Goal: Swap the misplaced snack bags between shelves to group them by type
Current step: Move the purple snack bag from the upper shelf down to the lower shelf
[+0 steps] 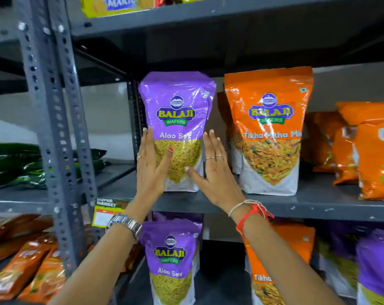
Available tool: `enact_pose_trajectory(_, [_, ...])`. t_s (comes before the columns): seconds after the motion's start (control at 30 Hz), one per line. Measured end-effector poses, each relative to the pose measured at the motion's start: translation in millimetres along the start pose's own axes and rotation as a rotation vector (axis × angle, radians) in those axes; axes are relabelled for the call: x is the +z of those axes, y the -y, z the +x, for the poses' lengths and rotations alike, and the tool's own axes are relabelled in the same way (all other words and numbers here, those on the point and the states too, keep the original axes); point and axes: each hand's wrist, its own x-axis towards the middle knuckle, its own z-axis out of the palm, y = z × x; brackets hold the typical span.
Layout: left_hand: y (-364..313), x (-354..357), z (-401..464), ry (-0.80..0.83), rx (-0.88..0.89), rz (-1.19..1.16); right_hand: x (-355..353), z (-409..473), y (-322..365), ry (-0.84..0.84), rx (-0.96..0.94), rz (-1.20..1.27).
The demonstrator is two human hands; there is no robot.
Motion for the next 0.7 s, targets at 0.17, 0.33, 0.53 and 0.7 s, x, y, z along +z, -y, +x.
enact_pose_trajectory(0.17, [21,-4,11,0.185,-0.166,-0.268,32,15,4,0.072,0.16,0.15])
enact_pose_trajectory(0.33, [32,11,10,0.207,-0.194,-0.429,38,16,0,0.045,0.255,0.197])
enact_pose_trajectory(0.53, [25,10,6,0.182,-0.165,-0.481,29,15,6,0.039,0.273,0.258])
enact_pose_trajectory(0.7, [1,-4,-9,0.124,-0.127,-0.491,14,4,17,0.01,0.253,0.335])
